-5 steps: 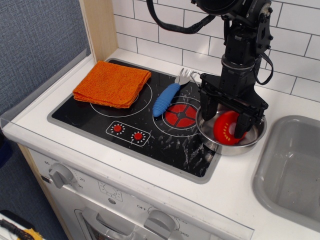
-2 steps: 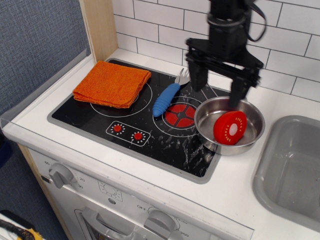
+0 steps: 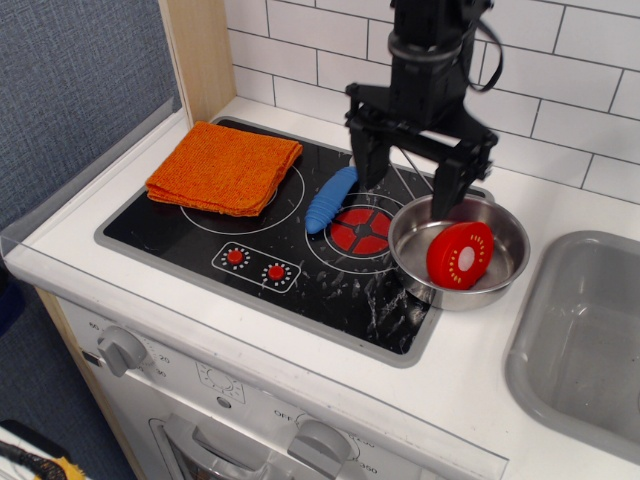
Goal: Place tomato inside silver pot
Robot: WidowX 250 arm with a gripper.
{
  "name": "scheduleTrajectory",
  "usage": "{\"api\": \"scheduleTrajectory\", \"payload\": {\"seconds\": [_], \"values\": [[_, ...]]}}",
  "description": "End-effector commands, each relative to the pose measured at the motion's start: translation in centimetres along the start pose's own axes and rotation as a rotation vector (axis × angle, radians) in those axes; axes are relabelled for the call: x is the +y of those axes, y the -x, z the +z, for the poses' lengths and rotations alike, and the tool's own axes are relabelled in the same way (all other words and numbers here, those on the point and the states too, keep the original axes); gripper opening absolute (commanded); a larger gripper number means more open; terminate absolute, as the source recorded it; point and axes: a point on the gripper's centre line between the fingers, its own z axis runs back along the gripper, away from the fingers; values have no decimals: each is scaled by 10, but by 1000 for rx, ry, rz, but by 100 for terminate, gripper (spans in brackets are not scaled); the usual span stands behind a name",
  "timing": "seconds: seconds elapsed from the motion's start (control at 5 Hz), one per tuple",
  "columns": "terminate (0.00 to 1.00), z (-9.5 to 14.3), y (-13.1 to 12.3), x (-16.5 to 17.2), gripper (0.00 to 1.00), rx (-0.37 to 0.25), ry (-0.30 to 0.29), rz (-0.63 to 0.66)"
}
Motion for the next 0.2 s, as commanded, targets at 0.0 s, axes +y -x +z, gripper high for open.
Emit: {"api": "scheduleTrajectory", "payload": {"seconds": [0.0], "values": [[100,10,7,1,100,-32,1,9]]}}
